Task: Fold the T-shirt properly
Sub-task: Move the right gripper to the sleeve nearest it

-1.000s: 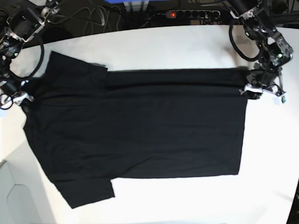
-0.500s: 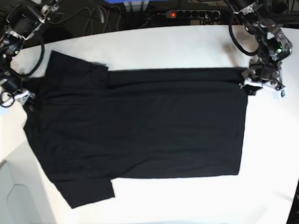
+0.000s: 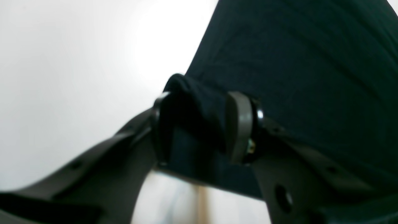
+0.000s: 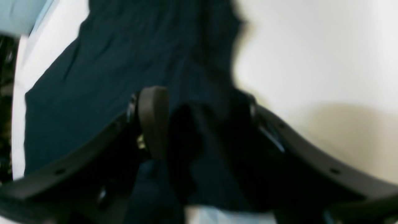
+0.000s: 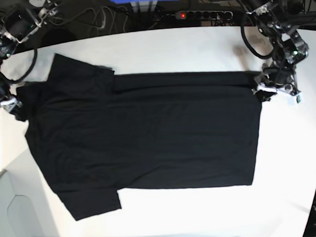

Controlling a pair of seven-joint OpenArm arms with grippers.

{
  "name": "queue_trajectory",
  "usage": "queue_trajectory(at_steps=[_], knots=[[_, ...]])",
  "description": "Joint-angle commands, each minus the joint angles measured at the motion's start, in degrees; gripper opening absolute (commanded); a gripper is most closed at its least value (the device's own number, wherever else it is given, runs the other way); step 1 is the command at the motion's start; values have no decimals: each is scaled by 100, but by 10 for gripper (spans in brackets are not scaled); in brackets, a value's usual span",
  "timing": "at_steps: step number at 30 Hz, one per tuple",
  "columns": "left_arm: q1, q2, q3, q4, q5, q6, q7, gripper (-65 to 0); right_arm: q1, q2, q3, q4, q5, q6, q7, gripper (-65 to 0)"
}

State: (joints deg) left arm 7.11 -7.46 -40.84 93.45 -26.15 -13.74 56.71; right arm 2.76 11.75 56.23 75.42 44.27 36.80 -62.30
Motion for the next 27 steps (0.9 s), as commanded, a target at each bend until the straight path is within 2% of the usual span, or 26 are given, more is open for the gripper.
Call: queue_trajectory(at_steps=[1,4,9,12,15,18,22,27], knots=[[-48,-84,-35,119,-71,-37,-102,-389,62,122,78,93,149,-36,107,-322],[-48,-84,-35,119,-53,-37,-102,-389,-8,122,421,102,149,-36,19,-323],[-39,-102,-35,119,-44,-28,-102,-389,-597,60,993,427,149,-9,-640,-323],[-39,-120,-35,110,-44,-20,-102,-389,-993,-309,1142,1227,149,0,-913,-323],[-39,-111,-35,119,-44,-20,-102,-389,-1283,-625,1098,1904,149,0,-1062,-323],[-39,-93,-35,119,-35,-20,-102,-389,-1380,-907,1010,2027,140,0,-1211,-323],[-39,-84,-35,119,-35,-2,-102,-389,-1476,-1109,790,2027,140,0,-1264,-323],[-39,-93,-35,119,-35,-2,-102,-389,-1661,-1214,518,2027,140,0,-1264,-323]])
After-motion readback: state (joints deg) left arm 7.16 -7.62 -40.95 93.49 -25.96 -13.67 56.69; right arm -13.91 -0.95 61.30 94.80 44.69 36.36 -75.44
